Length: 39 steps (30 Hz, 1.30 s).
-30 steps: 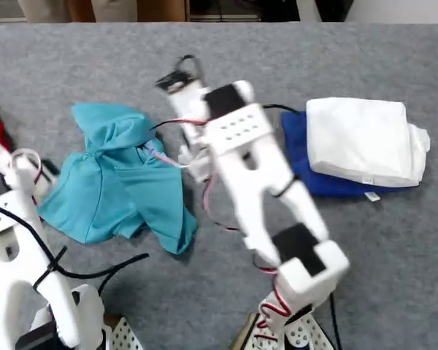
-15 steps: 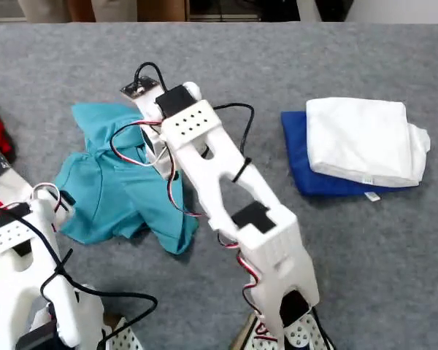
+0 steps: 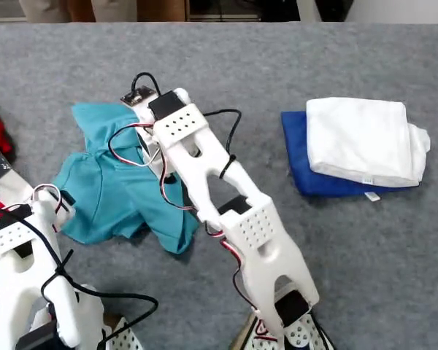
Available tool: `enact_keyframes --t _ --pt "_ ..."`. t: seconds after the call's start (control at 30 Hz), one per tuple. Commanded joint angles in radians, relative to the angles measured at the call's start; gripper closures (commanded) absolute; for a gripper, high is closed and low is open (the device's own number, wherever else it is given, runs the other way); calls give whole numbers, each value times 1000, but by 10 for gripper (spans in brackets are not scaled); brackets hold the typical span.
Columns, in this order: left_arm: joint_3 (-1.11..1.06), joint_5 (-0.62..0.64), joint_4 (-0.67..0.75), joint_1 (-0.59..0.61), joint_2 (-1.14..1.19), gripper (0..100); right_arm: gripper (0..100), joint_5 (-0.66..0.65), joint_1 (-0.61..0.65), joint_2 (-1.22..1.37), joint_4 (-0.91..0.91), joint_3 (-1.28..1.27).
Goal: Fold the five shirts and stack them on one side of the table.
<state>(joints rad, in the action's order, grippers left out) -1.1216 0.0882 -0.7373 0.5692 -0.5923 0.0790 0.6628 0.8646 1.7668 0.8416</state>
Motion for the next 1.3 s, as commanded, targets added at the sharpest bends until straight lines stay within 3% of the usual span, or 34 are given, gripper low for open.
enact_keyframes --t 0.0,0.63,0.93,1.13,1.27 --pt "0 -2 23 5 -22 786 790 11 16 4 15 51" --pt "-14 -2 44 5 -22 786 790 5 18 119 -15 53" --pt "-14 -2 44 5 -22 786 792 2 79 122 -43 47" --pt "-14 -2 44 5 -22 786 928 0 77 163 -63 53" --pt "-14 -2 44 5 -22 786 920 2 77 213 -63 54"
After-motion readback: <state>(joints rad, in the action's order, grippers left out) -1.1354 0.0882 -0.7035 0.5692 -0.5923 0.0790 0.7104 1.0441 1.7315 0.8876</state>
